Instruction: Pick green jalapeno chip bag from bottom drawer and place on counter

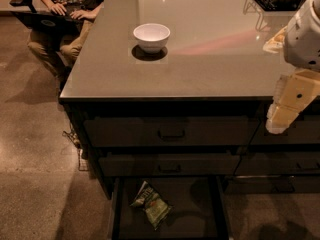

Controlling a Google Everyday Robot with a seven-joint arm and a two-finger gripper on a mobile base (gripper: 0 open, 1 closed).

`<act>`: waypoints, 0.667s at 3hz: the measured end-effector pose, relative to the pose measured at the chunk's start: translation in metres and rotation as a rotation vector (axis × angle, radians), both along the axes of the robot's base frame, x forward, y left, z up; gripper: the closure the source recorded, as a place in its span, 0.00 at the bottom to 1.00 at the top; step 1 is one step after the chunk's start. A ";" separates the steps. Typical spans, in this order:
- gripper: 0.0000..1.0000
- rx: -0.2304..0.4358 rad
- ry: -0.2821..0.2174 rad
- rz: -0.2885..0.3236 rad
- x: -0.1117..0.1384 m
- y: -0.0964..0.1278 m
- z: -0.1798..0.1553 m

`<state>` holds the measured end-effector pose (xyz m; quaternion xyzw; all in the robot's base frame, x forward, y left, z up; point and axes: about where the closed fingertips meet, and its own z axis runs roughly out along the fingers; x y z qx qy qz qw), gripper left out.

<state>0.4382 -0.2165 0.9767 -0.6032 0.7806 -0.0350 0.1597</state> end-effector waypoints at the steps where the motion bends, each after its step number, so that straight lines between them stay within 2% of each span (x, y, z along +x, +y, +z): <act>1: 0.00 0.000 0.000 0.000 0.000 0.000 0.000; 2: 0.00 0.041 0.027 -0.013 -0.003 0.003 -0.018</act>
Offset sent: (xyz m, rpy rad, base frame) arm -0.0055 0.0043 -0.0432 0.0866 0.0804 -0.0285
